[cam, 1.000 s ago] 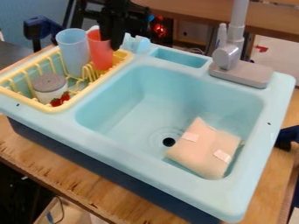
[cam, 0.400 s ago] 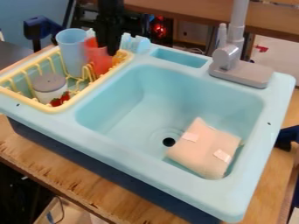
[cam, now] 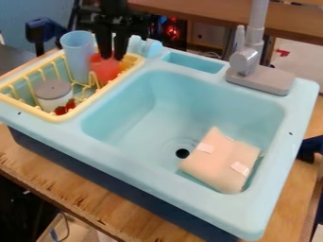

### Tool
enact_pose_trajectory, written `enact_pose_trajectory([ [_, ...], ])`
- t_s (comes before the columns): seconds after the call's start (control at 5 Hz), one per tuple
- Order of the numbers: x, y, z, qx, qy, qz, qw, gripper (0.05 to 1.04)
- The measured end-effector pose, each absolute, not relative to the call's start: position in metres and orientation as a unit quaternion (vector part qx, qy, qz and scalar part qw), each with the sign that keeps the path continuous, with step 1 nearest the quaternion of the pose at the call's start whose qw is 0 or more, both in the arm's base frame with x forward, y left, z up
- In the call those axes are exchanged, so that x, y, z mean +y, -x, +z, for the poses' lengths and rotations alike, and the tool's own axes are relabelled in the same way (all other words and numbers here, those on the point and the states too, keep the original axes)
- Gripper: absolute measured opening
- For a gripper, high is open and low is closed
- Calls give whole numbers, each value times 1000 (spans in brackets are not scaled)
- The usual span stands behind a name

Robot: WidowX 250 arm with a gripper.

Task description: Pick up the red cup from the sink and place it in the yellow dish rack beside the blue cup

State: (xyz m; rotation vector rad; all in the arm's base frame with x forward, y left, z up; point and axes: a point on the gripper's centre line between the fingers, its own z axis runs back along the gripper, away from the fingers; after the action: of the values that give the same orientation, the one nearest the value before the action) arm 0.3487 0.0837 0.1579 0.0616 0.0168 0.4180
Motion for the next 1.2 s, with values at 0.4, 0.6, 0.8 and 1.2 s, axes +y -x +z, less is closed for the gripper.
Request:
enact_pose_trajectory([
  [0.4,80,-351,158,2,-14,213,977,912],
  [0.6,76,-351,168,-18,-1,203,979,1009],
  [0.8,70,-341,185,-37,2,191,981,1004],
  [1.2,24,-301,198,3,-11,109,994,1004],
])
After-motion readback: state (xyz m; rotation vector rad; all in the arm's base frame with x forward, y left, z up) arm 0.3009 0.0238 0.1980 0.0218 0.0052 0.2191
